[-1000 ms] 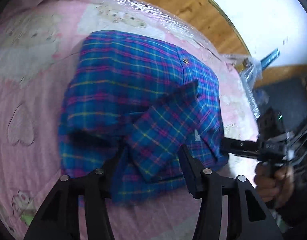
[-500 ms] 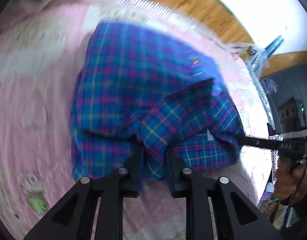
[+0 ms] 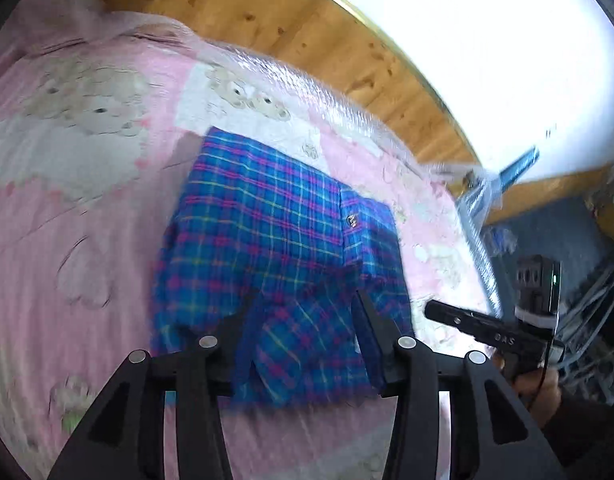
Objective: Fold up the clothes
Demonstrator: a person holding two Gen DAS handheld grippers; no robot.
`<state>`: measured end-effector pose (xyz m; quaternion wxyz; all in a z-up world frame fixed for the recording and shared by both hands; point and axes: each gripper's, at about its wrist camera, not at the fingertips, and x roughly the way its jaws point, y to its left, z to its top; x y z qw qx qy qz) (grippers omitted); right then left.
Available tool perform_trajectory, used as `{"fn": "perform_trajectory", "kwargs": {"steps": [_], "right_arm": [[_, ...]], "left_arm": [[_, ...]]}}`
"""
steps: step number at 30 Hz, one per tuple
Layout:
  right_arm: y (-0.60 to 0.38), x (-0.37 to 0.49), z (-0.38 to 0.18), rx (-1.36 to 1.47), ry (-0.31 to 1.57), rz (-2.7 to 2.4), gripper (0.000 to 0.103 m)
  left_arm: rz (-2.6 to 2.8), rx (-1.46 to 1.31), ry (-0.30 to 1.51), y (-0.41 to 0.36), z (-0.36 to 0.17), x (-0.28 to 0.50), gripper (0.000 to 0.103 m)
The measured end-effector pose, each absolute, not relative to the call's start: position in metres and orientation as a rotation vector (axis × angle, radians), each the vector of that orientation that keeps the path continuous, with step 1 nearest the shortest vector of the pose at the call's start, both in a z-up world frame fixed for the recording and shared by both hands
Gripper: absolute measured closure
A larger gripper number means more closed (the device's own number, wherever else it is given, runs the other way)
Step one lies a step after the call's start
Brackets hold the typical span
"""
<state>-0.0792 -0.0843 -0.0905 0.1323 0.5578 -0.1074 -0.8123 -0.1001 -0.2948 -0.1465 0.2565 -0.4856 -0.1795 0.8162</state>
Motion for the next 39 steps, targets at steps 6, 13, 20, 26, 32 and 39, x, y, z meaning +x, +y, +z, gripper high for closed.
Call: {"fn": "perform_trajectory", "kwargs": {"steps": [6, 13, 20, 26, 32, 39], "right_arm": [[-0.076, -0.086, -0.091, 1.672, -0.259, -2.308, 0.085], [-0.081, -0.130, -0.032, 1.420, -0.020, -2.304, 0.040], [-0.137, -0.215, -0.056, 1.377, 0.388, -2.060, 0.032], [-0.159, -0.253, -0.100, 1.498, 0.428, -1.802, 0.033], [-0.135, -0.240, -0.086, 1.523, 0.232, -1.727, 0.096], [-0.058, -0.141, 0.002, 1.476, -0.340, -1.848, 0.097]], "left_arm": [[2.311, -1.508, -0.305, -0.296, -0.176, -0.105, 0.065], [2.124, -1.504, -0.740, -0.317, -0.166, -0.053, 0.051], [2.130, -1.538, -1.109, -0.316, -0.206, -0.029, 0.042], [2.207, -1.434, -1.249, -0.314, -0.218, -0.031, 0.041], [2.178, -1.348, -1.240, -0.333, -0.203, -0.033, 0.090], [2.030, -1.272, -0.963, -0.365, -0.096, -0.087, 0.092]]}}
